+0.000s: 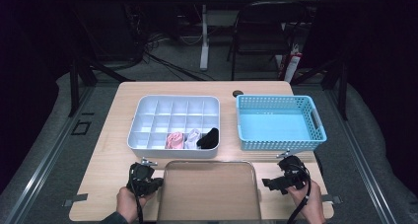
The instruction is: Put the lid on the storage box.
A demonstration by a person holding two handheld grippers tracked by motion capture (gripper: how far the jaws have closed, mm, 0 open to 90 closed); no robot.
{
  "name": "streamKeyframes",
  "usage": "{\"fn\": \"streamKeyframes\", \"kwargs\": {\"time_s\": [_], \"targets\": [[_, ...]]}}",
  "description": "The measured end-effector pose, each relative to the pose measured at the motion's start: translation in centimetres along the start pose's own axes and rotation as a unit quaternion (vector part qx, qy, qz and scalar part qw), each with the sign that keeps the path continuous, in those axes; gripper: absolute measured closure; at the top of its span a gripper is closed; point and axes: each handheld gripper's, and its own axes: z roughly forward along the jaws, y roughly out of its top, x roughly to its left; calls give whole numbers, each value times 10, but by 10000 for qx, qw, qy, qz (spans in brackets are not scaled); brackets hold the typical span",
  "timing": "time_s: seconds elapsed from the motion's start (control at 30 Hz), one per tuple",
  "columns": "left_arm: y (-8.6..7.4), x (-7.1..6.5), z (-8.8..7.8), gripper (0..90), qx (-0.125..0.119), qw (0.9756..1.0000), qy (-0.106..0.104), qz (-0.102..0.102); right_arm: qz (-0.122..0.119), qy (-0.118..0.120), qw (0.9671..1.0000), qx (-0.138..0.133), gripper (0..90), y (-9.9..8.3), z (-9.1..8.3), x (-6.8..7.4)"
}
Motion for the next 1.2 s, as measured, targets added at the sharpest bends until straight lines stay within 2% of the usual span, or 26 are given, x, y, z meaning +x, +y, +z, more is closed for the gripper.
{"fn": "streamKeyframes", "kwargs": {"time_s": [0.1,0.2,0.33,0.5,0.6,0.9,1.03,1.17,1.2], "targets": [[0,1,-5,821,-151,9999,-9,-46,-3,3,10000,-28,11,0,-1,0],[-3,1,-11,693,-312,9994,-20,-117,31,0,10000,-85,15,-1,-1,0],[-9,1,-19,476,-515,9985,-70,-180,125,51,9998,-176,15,-3,-3,1],[-18,0,-24,286,-718,9964,-262,-360,274,208,9989,-320,15,-7,-4,3],[-23,1,-27,192,-799,9955,-294,-427,340,286,9981,-425,22,-9,-6,5],[-30,1,-28,15,-837,9940,-311,-637,421,430,9952,-769,77,-14,-14,13],[-36,1,-29,4,-926,9907,-425,-898,521,490,9943,-786,141,-17,-13,20],[-42,0,-25,14,-860,9884,-576,-1110,565,483,9942,-774,148,-18,-11,25],[-44,0,-24,28,-884,9875,-586,-1166,627,528,9933,-817,150,-19,-10,26]]}}
